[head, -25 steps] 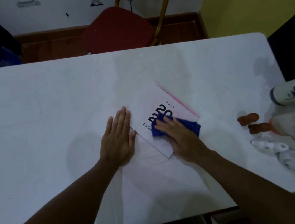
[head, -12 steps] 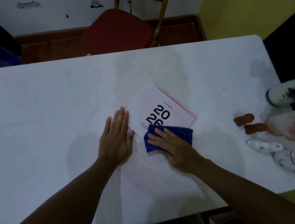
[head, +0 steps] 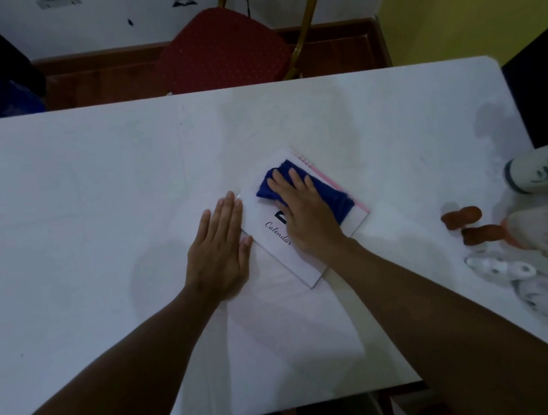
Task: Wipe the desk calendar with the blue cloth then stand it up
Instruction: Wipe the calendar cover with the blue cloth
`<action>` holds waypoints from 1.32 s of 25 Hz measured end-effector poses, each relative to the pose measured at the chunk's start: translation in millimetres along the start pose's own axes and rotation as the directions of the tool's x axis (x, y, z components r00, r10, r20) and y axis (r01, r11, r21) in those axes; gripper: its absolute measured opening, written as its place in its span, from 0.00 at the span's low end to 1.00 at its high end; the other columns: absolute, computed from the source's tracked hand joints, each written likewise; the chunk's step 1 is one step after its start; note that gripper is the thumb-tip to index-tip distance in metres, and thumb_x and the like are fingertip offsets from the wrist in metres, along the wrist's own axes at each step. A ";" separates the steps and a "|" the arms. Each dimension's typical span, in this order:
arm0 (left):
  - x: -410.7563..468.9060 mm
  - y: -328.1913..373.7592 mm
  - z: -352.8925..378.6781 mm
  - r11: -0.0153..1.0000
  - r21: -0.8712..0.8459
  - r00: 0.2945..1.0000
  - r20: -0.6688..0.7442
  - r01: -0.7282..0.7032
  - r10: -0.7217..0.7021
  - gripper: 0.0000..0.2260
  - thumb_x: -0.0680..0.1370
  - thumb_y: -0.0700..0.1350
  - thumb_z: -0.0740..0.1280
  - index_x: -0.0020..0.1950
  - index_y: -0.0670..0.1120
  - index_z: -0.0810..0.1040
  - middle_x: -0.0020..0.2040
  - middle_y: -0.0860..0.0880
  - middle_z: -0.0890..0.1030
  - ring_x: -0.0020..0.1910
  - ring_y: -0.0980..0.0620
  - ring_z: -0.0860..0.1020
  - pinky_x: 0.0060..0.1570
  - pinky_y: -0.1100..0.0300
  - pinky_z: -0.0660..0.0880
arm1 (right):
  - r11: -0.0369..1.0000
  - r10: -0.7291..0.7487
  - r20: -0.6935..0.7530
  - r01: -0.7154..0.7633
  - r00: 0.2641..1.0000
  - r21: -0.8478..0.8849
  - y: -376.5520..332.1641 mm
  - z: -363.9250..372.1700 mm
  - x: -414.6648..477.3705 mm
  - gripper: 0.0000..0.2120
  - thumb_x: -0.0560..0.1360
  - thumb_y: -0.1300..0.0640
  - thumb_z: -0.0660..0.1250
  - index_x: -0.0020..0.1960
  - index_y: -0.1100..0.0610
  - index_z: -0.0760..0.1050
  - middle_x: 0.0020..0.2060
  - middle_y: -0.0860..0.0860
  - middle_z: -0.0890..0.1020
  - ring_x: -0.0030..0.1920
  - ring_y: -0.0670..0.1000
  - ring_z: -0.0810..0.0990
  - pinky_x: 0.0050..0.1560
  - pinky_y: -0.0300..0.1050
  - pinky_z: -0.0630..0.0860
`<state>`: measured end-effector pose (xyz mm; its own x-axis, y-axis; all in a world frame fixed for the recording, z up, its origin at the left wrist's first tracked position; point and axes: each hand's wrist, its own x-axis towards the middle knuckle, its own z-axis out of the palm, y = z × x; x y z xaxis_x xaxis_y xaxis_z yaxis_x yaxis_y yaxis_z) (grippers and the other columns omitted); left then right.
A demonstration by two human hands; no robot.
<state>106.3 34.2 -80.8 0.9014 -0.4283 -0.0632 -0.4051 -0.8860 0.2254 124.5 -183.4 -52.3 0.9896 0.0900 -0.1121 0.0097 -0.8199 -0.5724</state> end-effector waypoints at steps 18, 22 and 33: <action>1.3 -0.7 3.4 1.000 -0.019 1.000 0.010 0.015 -0.015 0.29 0.87 0.56 0.45 0.86 0.45 0.48 0.87 0.46 0.48 0.86 0.51 0.45 0.84 0.46 0.53 | 0.880 0.218 0.281 -0.312 0.935 0.357 -1.7 -77.0 -37.1 0.15 0.79 0.54 0.72 0.65 0.47 0.80 0.50 0.46 0.82 0.49 0.45 0.80 0.52 0.42 0.80; 0.9 -1.0 3.4 1.000 -0.010 1.000 0.004 0.011 -0.011 0.29 0.87 0.55 0.45 0.86 0.45 0.47 0.87 0.46 0.48 0.86 0.51 0.45 0.84 0.46 0.52 | 1.000 0.014 -0.143 -0.012 0.990 0.013 4.3 -55.2 -44.7 0.23 0.81 0.57 0.69 0.74 0.55 0.71 0.65 0.52 0.77 0.66 0.51 0.73 0.65 0.46 0.75; 1.3 -0.3 0.8 1.000 -0.021 1.000 0.009 0.012 -0.012 0.29 0.87 0.55 0.48 0.86 0.45 0.49 0.87 0.46 0.49 0.86 0.51 0.46 0.84 0.46 0.54 | 0.898 -0.232 0.193 0.287 0.953 -0.335 10.9 -3.8 1.4 0.26 0.85 0.55 0.55 0.83 0.56 0.58 0.82 0.53 0.60 0.82 0.56 0.58 0.81 0.58 0.58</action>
<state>107.5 33.7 -81.7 0.9048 -0.4190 -0.0752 -0.3905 -0.8873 0.2453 126.6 -194.4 -55.6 0.9135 0.3854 -0.1305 0.3403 -0.8994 -0.2742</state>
